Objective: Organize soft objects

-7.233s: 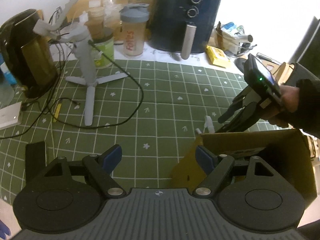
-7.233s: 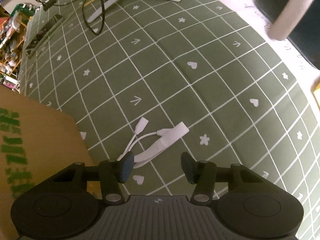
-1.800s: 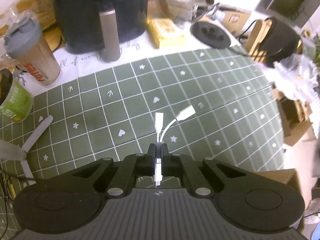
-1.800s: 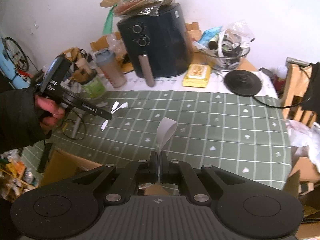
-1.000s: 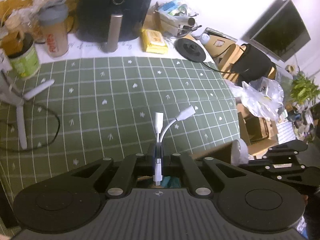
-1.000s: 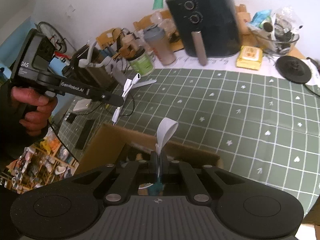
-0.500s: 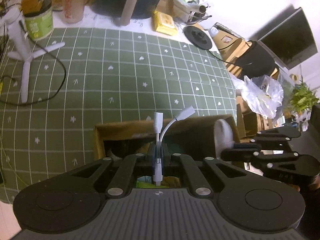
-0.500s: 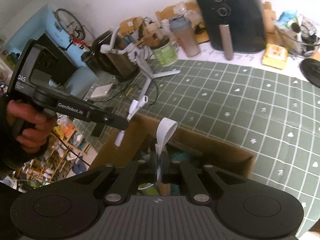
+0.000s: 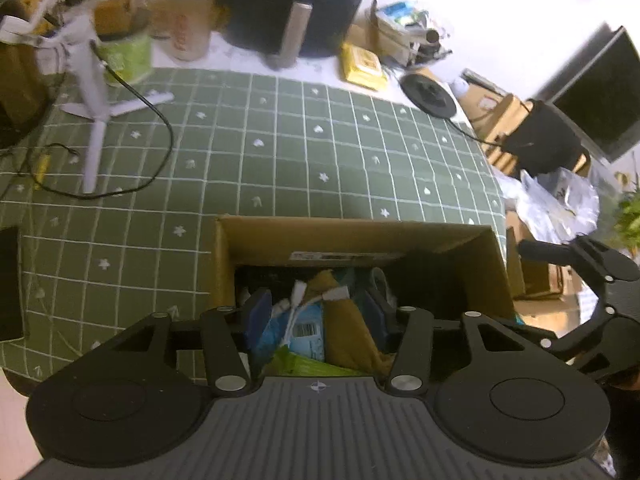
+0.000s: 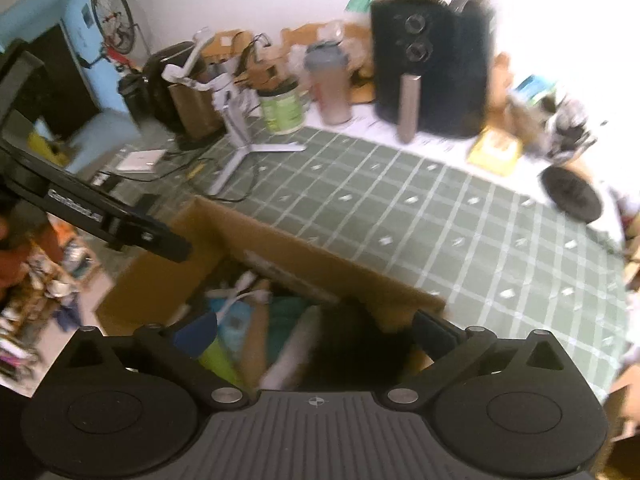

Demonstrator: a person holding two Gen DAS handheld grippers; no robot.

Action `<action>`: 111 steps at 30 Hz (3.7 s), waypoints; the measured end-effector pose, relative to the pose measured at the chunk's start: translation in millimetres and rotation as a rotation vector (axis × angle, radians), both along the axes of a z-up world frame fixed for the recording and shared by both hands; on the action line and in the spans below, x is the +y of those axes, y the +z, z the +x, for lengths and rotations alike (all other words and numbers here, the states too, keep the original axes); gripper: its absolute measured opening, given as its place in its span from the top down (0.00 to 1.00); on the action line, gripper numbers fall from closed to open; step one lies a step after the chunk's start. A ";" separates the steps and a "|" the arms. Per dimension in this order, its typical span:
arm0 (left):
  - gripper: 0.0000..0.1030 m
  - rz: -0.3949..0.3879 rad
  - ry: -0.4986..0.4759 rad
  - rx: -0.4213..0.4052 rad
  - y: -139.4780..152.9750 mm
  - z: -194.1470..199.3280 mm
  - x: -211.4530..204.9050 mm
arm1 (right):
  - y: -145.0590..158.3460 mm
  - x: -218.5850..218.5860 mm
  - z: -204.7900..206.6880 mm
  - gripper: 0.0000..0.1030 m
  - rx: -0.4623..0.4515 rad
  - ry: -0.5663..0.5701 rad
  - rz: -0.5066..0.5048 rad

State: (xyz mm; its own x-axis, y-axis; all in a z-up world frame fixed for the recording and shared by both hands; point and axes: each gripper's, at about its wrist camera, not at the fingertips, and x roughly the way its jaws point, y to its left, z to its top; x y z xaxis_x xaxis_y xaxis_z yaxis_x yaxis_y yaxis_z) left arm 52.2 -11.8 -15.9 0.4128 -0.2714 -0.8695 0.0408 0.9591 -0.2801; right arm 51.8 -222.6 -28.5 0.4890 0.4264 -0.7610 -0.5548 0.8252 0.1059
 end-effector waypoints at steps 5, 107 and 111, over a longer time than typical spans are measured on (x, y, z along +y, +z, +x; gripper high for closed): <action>0.48 0.038 0.011 -0.041 4.3 -15.8 -5.4 | 3.9 -10.0 -11.2 0.00 -0.042 -0.071 0.001; 0.00 0.250 -0.039 0.023 -5.5 -79.2 -24.3 | -17.2 16.8 -73.7 0.00 0.195 -0.378 -0.216; 0.00 0.250 -0.043 0.023 -4.6 -78.0 -24.3 | -16.3 15.8 -72.8 0.00 0.190 -0.377 -0.210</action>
